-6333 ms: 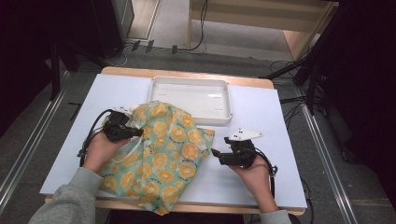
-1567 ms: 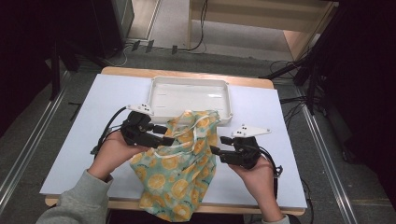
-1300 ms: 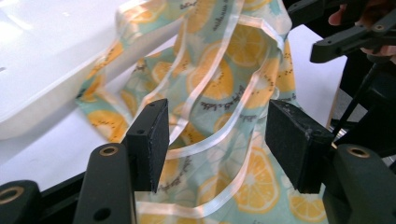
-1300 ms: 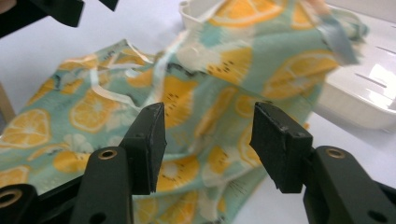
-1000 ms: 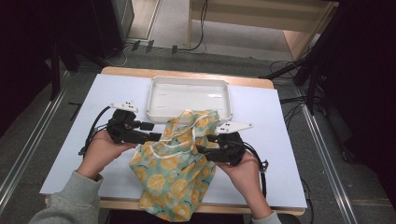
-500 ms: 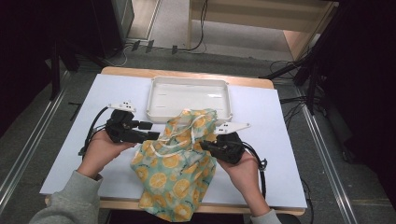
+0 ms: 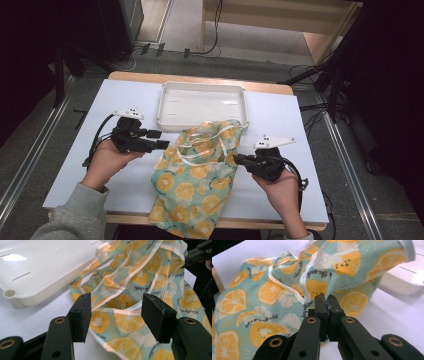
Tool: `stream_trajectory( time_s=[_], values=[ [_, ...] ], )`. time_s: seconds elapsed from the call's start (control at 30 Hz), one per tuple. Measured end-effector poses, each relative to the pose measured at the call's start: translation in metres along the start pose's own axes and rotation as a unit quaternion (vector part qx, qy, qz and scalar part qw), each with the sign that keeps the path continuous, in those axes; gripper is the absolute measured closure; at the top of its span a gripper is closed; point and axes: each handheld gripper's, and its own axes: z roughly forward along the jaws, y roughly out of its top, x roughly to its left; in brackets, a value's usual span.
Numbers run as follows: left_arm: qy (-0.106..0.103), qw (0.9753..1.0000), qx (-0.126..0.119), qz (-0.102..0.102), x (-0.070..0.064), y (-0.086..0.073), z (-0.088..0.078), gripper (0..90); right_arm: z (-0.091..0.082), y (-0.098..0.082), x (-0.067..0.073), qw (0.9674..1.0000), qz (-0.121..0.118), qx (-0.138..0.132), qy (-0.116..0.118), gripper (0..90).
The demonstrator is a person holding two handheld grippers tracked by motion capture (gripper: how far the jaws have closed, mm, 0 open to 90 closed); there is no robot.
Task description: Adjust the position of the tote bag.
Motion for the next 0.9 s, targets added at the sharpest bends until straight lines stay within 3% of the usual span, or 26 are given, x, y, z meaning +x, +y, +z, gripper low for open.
stream_trajectory(
  time_s=[0.33, 0.57, 0.77, 0.9],
  values=[
    [0.001, 1.0, 0.001, -0.001, 0.0, -0.001, 0.003, 42.3, -0.01, -0.016, -0.027, 0.9994, 0.03, 0.006, -0.017, 90.0],
    [0.0, 1.0, 0.004, -0.007, 0.004, -0.005, 0.007, 42.5, -0.002, -0.031, -0.044, 0.9982, 0.048, 0.024, -0.028, 89.8],
    [0.001, 0.9999, 0.01, -0.01, 0.007, -0.008, 0.013, 43.2, 0.006, -0.036, -0.048, 0.9974, 0.051, 0.041, -0.029, 87.4],
    [0.003, 0.9998, 0.014, -0.012, 0.009, -0.01, 0.016, 43.8, 0.004, -0.035, -0.046, 0.9975, 0.047, 0.04, -0.034, 81.2]
  ],
)
